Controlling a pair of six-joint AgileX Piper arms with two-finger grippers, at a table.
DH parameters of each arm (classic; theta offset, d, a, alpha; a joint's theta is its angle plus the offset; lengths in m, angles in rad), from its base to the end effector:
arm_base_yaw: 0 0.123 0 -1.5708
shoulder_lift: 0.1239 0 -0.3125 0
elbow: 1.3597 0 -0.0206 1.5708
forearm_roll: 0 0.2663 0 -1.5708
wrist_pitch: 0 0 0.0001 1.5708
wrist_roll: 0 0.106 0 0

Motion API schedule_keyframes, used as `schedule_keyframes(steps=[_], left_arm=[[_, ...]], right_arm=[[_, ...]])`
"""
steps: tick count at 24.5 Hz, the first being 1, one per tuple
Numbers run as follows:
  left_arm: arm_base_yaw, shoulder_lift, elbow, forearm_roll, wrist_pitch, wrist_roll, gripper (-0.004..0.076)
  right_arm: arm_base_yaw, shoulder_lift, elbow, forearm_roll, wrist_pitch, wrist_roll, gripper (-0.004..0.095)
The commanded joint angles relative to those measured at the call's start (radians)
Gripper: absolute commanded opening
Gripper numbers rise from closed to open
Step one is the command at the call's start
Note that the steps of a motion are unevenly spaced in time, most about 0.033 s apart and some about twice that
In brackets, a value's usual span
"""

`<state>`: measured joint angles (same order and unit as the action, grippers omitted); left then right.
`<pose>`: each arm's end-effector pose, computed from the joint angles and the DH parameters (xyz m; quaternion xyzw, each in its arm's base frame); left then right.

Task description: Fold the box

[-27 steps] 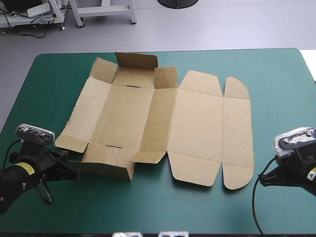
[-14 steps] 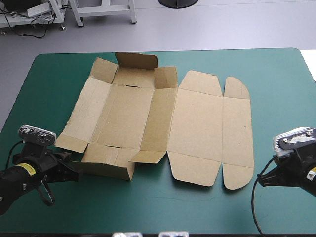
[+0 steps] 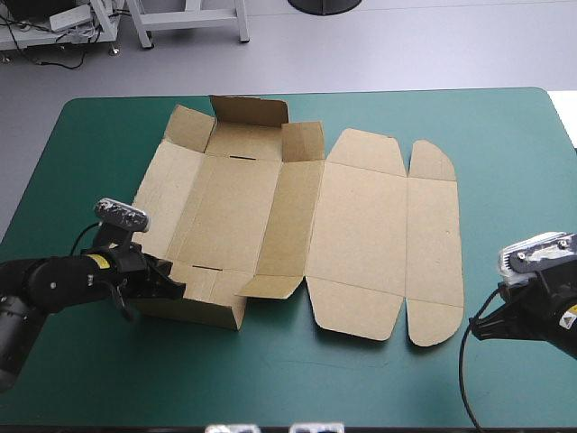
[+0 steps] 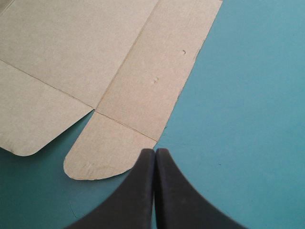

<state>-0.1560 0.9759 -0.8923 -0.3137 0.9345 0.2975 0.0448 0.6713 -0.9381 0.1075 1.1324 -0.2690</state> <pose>0.1812 -0.0552 0.3421 0.1634 0.9245 -0.1261 0.3204 0.0985 0.0147 0.3838 -0.1417 0.9102 0.0102 0.3889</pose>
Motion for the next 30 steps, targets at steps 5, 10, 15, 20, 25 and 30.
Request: schedule_keyframes(steps=[5, 10, 15, 20, 25, 30], left_arm=[[0.019, 0.203, -0.224, -0.042, -0.023, 0.073, 0.0018], [0.164, 0.374, -0.5, -0.143, 0.198, 0.185, 0.0018], [0.402, 0.496, -0.578, -0.297, 0.349, 0.321, 0.0018], [0.526, 0.584, -0.578, -0.251, 0.349, 0.323, 0.0018], [0.58, 0.695, -0.578, -0.338, 0.349, 0.328, 0.0018], [0.581, 0.816, -0.578, -0.403, 0.355, 0.211, 0.009]], right_arm=[[0.005, 0.008, -0.025, 0.009, -0.056, -0.008, -0.0025], [0.005, 0.008, -0.025, 0.014, -0.056, -0.008, -0.0025], [0.005, 0.008, -0.025, 0.04, -0.06, -0.024, -0.0025], [0.005, 0.008, -0.025, 0.077, -0.061, -0.053, -0.0025], [0.005, 0.008, -0.025, 0.107, -0.056, -0.067, -0.0025], [0.005, 0.008, -0.025, 0.105, -0.048, -0.067, -0.0025]])
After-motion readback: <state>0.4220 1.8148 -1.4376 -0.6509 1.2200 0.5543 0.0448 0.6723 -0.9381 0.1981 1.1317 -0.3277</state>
